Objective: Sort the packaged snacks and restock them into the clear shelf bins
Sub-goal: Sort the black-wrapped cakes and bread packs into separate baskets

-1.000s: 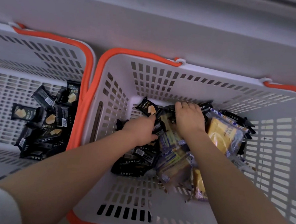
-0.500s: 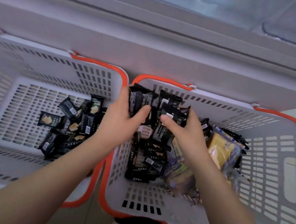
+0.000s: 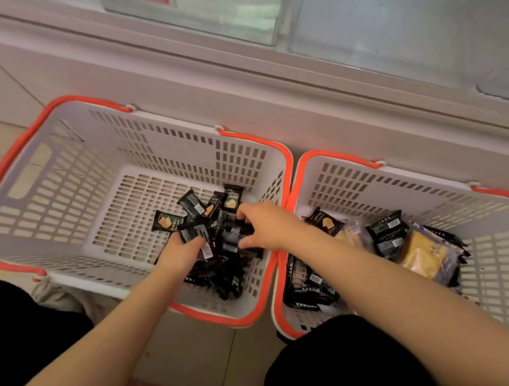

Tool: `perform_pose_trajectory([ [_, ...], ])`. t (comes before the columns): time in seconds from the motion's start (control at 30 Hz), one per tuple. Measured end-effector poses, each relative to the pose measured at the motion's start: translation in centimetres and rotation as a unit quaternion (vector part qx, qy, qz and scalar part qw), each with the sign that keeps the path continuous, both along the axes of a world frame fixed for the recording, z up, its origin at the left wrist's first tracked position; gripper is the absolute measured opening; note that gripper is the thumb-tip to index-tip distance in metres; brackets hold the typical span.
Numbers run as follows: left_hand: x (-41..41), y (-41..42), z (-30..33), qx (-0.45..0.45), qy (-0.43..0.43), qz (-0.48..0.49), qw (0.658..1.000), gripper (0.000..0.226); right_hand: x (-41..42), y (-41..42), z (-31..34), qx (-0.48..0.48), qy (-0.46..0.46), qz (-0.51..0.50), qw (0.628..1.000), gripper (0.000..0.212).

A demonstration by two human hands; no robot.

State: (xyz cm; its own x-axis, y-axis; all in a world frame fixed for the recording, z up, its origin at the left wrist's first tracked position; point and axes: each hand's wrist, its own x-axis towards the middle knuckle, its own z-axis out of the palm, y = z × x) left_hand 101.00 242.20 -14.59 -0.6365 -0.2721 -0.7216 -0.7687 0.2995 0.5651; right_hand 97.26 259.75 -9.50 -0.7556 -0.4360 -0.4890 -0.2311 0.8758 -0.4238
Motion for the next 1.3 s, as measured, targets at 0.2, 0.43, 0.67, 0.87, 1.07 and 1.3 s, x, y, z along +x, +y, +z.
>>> perform_pose_trajectory([
  [0.2, 1.7, -0.3, -1.1, -0.079, 0.042, -0.299, 0.95, 0.049, 1.4, 3.8, 0.6, -0.042, 0.124, -0.039, 0.991, 0.021],
  [0.43, 2.0, 4.4, 2.5, -0.041, 0.283, -0.428, 0.857, 0.027, 6.5, 12.7, -4.0, -0.022, 0.114, -0.308, 0.944, 0.018],
  [0.67, 1.9, 14.1, 4.8, -0.02, 0.381, -0.601, 0.702, 0.025, 10.4, 15.0, -11.4, 0.094, -0.085, -0.193, 0.973, 0.032],
  [0.87, 2.0, 20.5, -1.3, -0.216, 0.09, -0.74, 0.63, 0.033, 8.1, 15.7, -16.0, 0.119, -0.023, -0.061, 0.991, 0.056],
  [1.07, 4.0, 22.7, -7.2, -0.231, -0.032, -0.781, 0.579, 0.039, 6.7, 16.3, -19.0, 0.161, -0.008, 0.03, 0.987, 0.076],
  [1.3, 5.0, 22.0, -10.4, -0.223, -0.064, -0.762, 0.605, 0.039, 6.7, 16.4, -19.8, 0.187, 0.051, 0.07, 0.978, 0.09],
])
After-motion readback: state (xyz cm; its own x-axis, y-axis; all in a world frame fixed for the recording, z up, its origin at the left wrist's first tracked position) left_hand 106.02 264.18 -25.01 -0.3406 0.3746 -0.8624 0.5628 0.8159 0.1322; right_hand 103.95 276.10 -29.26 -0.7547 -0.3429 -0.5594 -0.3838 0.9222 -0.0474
